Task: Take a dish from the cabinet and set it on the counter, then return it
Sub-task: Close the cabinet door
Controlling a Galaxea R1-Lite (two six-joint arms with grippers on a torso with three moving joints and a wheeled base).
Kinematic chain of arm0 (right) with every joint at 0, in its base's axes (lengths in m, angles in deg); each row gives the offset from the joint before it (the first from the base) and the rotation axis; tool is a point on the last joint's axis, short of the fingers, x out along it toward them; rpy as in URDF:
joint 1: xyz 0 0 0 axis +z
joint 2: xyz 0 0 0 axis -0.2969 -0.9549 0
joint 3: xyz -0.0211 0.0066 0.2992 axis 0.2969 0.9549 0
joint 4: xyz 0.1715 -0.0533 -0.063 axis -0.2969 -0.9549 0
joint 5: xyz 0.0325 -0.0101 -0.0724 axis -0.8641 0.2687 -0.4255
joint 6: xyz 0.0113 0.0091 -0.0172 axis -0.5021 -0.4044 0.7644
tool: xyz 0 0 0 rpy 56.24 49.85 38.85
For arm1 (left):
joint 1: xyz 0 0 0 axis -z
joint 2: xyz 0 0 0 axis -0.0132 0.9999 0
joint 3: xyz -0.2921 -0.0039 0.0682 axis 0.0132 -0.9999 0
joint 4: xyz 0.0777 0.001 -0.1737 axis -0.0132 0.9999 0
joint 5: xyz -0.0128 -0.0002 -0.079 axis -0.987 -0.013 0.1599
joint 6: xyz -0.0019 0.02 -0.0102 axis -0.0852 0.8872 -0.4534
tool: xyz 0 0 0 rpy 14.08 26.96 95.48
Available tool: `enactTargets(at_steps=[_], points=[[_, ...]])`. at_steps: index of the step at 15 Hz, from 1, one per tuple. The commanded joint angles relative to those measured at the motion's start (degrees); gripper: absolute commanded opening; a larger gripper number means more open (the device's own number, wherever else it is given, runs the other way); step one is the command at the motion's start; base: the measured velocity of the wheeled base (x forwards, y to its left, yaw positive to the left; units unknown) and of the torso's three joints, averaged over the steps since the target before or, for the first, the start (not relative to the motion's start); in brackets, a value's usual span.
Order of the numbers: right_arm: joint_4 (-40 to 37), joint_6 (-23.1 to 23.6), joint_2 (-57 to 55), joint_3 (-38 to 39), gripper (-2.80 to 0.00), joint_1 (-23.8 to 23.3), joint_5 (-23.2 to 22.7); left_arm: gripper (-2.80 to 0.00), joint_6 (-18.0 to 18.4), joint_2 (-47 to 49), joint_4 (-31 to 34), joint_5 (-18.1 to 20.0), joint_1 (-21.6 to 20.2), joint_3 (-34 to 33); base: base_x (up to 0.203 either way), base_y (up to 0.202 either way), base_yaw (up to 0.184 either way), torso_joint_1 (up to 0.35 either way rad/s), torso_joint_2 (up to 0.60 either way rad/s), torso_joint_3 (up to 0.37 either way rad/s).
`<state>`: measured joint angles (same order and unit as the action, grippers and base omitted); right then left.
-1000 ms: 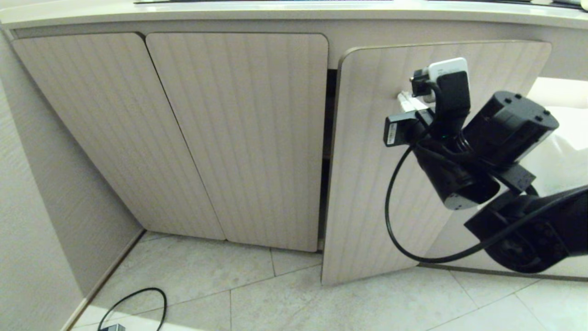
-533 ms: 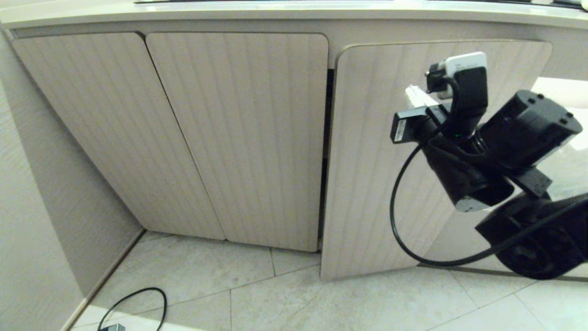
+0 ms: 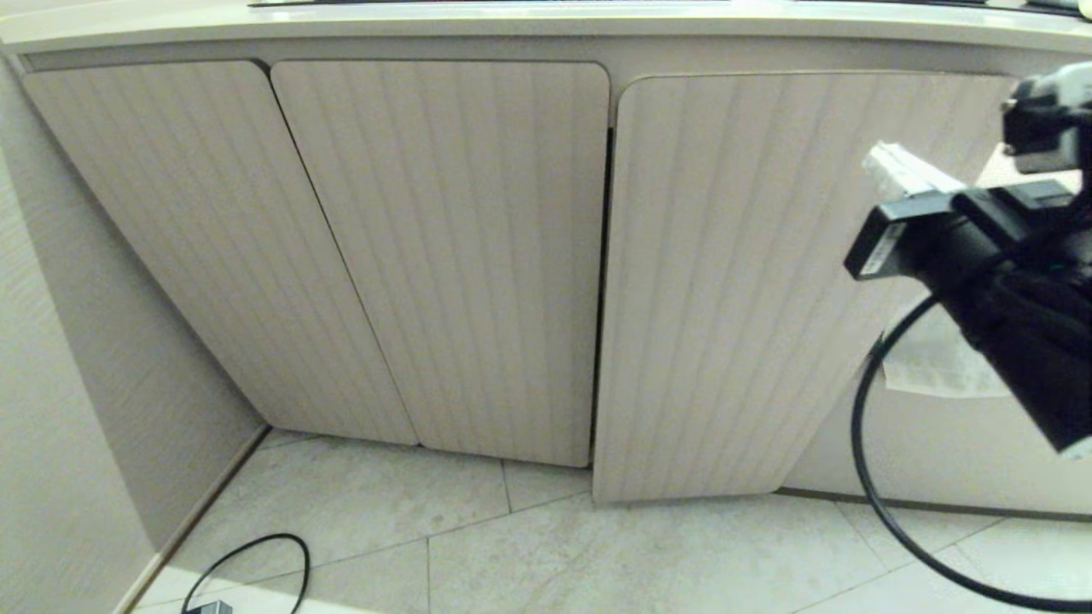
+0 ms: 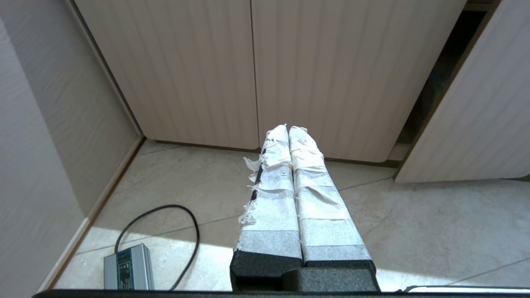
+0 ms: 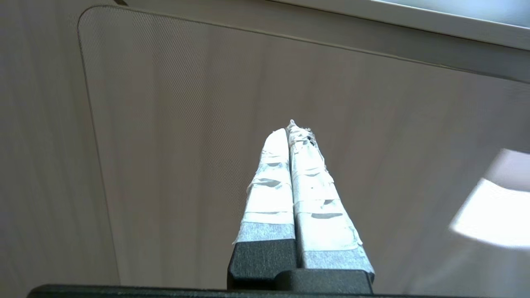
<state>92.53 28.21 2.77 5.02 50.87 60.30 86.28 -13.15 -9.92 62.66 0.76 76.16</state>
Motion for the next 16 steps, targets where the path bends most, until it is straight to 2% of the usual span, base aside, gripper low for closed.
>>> enactTargets(at_steps=[1,4,9,11,12,14,16], points=[[-2.17,-0.06,9.62,4.17,-2.80,-0.01,0.18,-2.80,-0.02,0.00,0.00,0.00,0.00,0.04,0.000,0.000,0.000,0.000,0.00,0.000],[-11.07,-2.52,21.78,12.74,-2.80,-0.63,0.23,-2.80,-0.02,0.00,0.00,0.00,0.00,-0.02,0.000,0.000,0.000,0.000,0.00,0.000],[-24.62,-9.29,36.59,25.92,-2.80,-11.41,-1.85,-2.80,-0.02,0.00,0.00,0.00,0.00,-0.02,0.000,0.000,0.000,0.000,0.00,0.000],[-29.29,-11.47,41.24,30.56,-2.80,-18.05,-6.23,-2.80,-0.02,0.00,0.00,0.00,0.00,0.02,0.000,0.000,0.000,0.000,0.00,0.000],[-30.82,-12.26,43.98,33.76,-2.80,-21.05,-10.28,-2.80,-0.02,0.00,0.00,0.00,0.00,0.06,0.000,0.000,0.000,0.000,0.00,0.000],[-35.26,-12.80,50.42,36.99,-2.80,-24.22,-15.70,-2.80,-0.02,0.00,0.00,0.00,0.00,-0.02,0.000,0.000,0.000,0.000,0.00,0.000],[-45.88,-12.88,56.96,37.72,-2.80,-26.50,-18.00,-2.80,-0.02,0.00,0.00,0.00,0.00,-0.02,0.000,0.000,0.000,0.000,0.00,0.000]])
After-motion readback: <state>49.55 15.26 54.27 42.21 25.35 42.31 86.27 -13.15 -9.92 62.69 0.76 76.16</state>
